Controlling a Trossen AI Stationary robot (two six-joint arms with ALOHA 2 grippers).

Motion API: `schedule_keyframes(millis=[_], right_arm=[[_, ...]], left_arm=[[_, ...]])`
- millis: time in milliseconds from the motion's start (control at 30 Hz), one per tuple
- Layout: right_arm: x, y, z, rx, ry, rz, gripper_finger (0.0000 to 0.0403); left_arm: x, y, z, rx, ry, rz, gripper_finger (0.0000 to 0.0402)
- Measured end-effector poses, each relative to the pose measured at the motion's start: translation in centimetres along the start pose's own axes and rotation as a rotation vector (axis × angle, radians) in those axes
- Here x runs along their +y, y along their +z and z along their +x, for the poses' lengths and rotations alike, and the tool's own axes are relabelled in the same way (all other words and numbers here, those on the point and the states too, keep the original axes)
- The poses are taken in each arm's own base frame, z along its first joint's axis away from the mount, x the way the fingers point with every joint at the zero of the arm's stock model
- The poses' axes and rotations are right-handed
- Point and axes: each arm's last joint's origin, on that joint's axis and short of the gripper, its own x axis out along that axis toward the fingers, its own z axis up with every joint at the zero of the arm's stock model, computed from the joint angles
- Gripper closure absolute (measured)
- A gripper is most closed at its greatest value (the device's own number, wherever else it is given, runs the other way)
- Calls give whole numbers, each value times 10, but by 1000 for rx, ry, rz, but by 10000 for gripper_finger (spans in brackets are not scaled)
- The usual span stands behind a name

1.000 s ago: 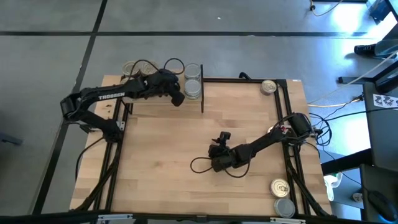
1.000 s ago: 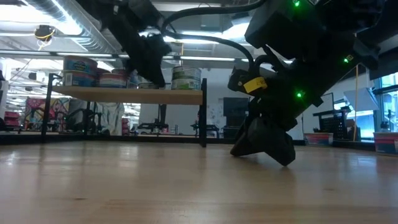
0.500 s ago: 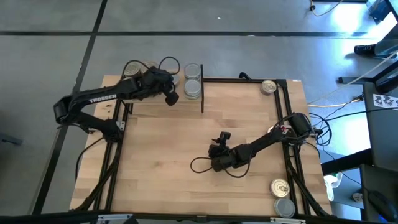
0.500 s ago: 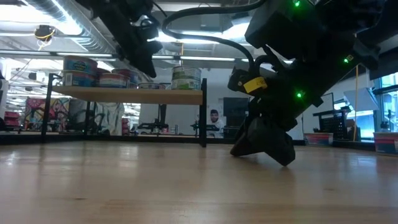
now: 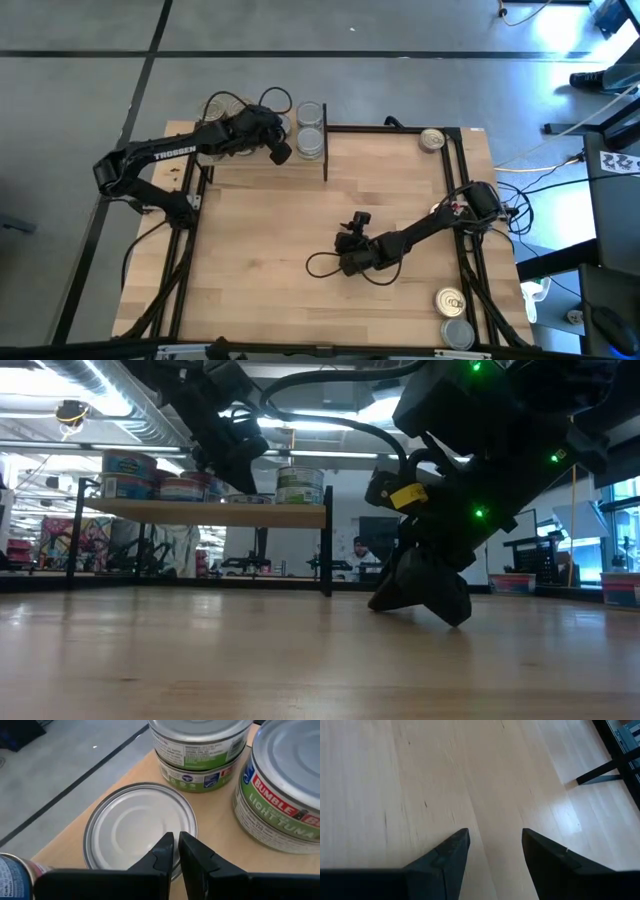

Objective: Stack canned seafood by type on shelf
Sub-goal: Put the green tuna can on the shelf, then stack the green tuna can on top of the green tuna can on the shelf

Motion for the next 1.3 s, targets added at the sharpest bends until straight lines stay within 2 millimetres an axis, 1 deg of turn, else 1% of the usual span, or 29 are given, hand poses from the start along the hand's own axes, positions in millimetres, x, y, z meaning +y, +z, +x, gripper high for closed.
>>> schedule_keyframes(millis=[367,533,767,833,967,1133,1233,1300], right_arm=[[0,0,0,0,0,0,214],[0,0,0,-2,0,1,214],[0,0,0,-4,1,4,214],[0,0,0,-4,1,3,214],[0,0,0,-4,1,3,214],[0,1,0,-4,1,4,214],[0,1,0,-4,1,3,214],[0,1,0,-4,1,3,214]], left_arm=[[5,5,5,-57,2,-22,373],[11,6,7,-59,17,-39,373],[17,7,17,-65,41,-44,373],[16,7,17,-69,42,-44,373],[11,8,11,-89,30,-33,373],[7,11,-4,-128,2,-27,373],[3,14,-18,-172,-18,-25,373],[0,16,-32,-214,-39,-22,373]])
